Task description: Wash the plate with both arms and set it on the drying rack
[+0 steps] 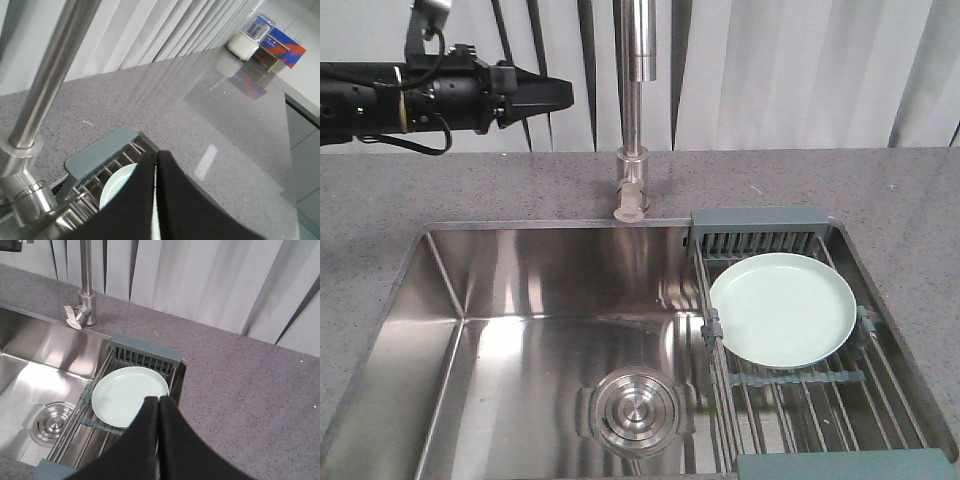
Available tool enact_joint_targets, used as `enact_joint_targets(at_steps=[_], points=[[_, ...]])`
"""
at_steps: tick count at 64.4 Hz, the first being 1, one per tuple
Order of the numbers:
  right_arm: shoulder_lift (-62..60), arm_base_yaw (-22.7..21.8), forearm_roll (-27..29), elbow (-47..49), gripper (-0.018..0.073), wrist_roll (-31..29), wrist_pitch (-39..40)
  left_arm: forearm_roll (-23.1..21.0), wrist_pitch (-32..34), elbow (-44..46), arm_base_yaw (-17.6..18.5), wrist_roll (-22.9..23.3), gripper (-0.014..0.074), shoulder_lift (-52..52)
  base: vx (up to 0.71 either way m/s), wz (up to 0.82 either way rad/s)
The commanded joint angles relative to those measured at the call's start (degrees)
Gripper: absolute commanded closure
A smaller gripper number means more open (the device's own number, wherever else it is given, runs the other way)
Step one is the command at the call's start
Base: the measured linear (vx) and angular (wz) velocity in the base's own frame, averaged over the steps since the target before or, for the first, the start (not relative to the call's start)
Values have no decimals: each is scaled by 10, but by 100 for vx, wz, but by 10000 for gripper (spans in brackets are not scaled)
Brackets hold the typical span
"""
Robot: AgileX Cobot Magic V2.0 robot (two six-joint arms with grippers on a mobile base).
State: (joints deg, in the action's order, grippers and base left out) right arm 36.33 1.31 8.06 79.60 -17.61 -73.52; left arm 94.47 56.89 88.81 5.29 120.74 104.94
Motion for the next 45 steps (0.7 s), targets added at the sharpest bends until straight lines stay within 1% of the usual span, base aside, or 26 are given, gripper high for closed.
enact_joint_targets(at_steps=[1, 9, 22, 34, 45], points=[[6, -3, 2, 12, 571, -5, 34, -43, 0, 28, 16, 4, 603, 5, 0, 0], [6, -3, 2, 12, 571, -5, 33, -41, 7, 28, 33, 4, 603, 45, 0, 0], [6, -3, -1, 12, 571, -5, 33, -41, 60, 28, 54, 4, 603, 89, 0, 0], [6, -3, -1, 12, 571, -5, 32, -29, 44, 28, 71, 4, 603, 101, 0, 0], [6, -3, -1, 12, 571, -5, 32, -43, 45, 28, 72, 4, 603, 130, 0, 0]])
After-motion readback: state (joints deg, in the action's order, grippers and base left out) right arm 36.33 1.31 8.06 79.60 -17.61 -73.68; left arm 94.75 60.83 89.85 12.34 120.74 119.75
